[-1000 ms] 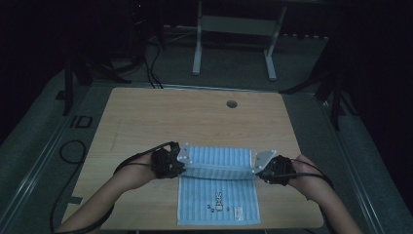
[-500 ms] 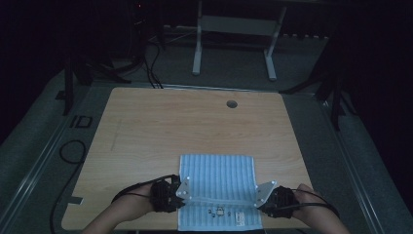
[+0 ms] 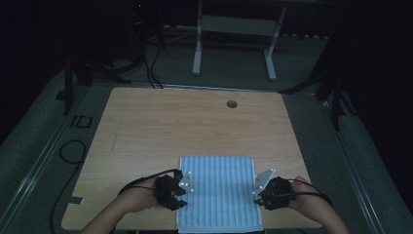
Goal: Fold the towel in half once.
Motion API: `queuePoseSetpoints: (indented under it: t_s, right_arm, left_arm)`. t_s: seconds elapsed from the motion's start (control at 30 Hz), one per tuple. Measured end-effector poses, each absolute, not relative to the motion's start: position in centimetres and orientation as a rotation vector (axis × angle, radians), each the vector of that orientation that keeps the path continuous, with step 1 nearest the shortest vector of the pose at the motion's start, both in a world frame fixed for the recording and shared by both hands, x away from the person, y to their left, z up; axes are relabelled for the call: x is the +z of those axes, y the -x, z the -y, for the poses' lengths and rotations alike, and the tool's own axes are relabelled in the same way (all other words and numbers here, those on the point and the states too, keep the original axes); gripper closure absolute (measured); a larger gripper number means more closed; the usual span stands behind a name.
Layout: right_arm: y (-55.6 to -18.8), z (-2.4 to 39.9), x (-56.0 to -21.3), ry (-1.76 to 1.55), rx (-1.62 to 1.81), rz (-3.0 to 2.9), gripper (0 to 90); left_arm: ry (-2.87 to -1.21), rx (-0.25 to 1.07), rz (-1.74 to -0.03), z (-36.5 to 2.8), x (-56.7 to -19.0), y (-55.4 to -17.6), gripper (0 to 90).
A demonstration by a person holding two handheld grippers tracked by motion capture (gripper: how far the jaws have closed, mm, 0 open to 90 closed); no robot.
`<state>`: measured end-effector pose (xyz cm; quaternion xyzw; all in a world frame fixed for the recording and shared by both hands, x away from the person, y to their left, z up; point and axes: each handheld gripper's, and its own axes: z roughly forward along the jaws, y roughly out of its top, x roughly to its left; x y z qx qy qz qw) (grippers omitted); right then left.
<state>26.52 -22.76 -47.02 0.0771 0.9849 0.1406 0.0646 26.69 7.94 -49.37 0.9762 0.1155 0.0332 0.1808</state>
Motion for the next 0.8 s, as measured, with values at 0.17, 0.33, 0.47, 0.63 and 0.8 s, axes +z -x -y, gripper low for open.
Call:
queuePoseSetpoints:
  t_s: [0.17,0.33,0.47,0.63,0.8]
  right_arm:
    - [-29.1,21.5,-49.0,-0.230,0.397,-2.986,69.6]
    - [-31.3,20.8,-50.0,-0.225,0.357,-2.999,69.4]
    - [-32.1,20.5,-50.8,-0.228,0.320,-3.021,69.3]
    - [-33.1,20.7,-51.6,-0.251,0.332,-3.058,68.4]
    - [-34.5,20.9,-51.6,-0.293,0.362,-3.072,68.1]
  left_arm:
    - [-2.813,0.107,-0.354,-7.0,-50.6,-28.8,62.5]
    - [-2.835,0.080,-0.389,-6.7,-51.3,-30.9,60.8]
    - [-2.836,0.055,-0.396,-6.5,-51.8,-31.4,61.0]
    - [-2.819,0.034,-0.401,-6.3,-51.9,-32.3,61.2]
    - [-2.826,0.052,-0.434,-6.6,-51.9,-33.4,61.1]
